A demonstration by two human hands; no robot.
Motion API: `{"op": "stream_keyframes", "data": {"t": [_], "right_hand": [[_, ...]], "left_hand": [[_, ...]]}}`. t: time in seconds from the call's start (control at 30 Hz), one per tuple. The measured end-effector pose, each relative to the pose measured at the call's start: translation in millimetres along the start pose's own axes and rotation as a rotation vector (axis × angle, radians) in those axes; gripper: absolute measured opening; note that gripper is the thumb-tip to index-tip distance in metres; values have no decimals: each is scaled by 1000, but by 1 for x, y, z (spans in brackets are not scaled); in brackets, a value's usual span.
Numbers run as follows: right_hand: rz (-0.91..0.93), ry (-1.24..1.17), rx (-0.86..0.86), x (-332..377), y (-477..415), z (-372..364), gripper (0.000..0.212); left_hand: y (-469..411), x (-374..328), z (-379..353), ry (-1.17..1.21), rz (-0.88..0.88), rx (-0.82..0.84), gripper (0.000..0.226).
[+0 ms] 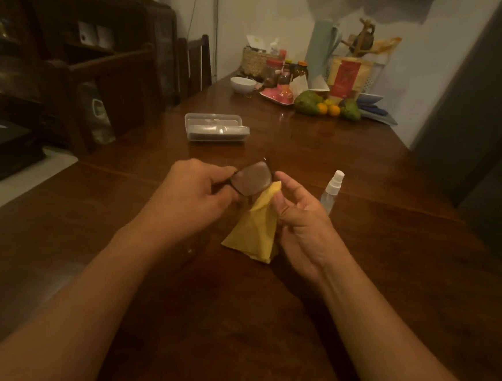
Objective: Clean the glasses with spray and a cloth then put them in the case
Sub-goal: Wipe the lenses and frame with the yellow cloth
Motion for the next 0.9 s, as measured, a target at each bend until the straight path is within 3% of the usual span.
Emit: {"op": "stream_keyframes", "data": {"t": [0.1,0.23,0.33,0.47,0.7,0.9], "right_hand": [[-15,-36,-2,-1,0,0,55],[-72,45,-35,-4,0,-9,51],[-83,58,-51,-9,1,-18,44],[-95,37,-26,-12,3,-27,42],[-93,62,-6,-10,4,-30,38],[-74,-51,-11,-5,2,-24,40]], "left_hand": [[-4,9,8,295,119,-49,35],[-7,18,8,467,252,-36,15],[-7,17,3,574,278,-6,5],[-10,16,-9,732,285,1,10],[-11,15,-20,795,304,49,13],[-12,17,-21,773,330,46,15]]}}
Point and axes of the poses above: each hand's wrist, its own y-axis away from the middle knuckle, its own z-axis out of the back of the hand, x = y × z, the point moved 2 cm from there along -y, towards the middle knuckle, and after that the axes turned 11 degrees about x, right-handed, at the moved point
